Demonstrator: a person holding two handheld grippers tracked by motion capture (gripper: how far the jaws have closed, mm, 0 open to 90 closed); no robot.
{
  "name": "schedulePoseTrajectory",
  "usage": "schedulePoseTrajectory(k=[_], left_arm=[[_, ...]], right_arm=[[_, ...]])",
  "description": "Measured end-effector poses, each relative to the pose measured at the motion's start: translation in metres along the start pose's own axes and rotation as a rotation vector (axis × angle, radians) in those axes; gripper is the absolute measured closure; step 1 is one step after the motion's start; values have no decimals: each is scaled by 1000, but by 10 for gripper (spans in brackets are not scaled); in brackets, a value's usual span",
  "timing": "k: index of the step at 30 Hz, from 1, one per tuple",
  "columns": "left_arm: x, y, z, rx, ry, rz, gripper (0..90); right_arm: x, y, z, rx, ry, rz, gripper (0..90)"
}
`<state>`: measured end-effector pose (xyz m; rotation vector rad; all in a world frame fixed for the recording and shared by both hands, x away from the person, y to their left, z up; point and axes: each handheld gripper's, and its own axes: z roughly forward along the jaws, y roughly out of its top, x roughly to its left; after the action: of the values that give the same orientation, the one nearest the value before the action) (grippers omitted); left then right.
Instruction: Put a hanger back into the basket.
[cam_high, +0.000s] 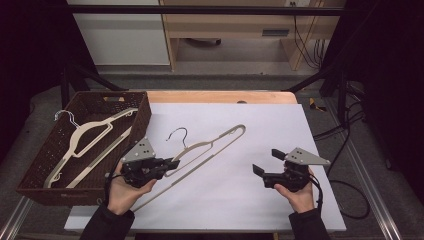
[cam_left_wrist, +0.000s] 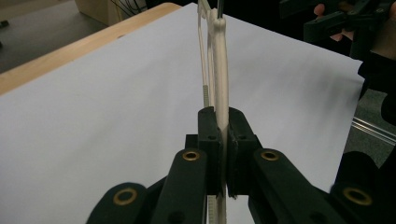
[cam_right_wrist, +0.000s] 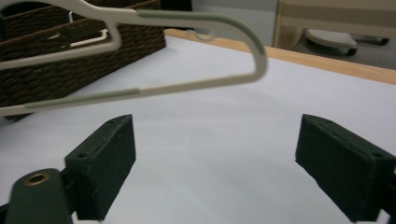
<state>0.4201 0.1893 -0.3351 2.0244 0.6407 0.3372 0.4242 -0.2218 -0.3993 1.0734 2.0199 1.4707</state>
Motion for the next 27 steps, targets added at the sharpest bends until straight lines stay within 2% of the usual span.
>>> schedulePoseTrajectory(k=[6,11,16,20,27], left_arm=[[4,25,-25,-30,30,22,863],[17,43,-47,-47,57,30,863],[41,51,-69,-68,79,16,864],[64,53,-88,-73,120,6,864],[104,44,-120,-60,182,-23,864]], right_arm=[[-9,-1,-11,-14,-50,29,64],[-11,0,-15,-20,-67,29,45],[-11,1,-15,-17,-75,30,38],[-12,1,-15,-21,-78,32,38],[-13,1,-15,-20,-82,33,32]])
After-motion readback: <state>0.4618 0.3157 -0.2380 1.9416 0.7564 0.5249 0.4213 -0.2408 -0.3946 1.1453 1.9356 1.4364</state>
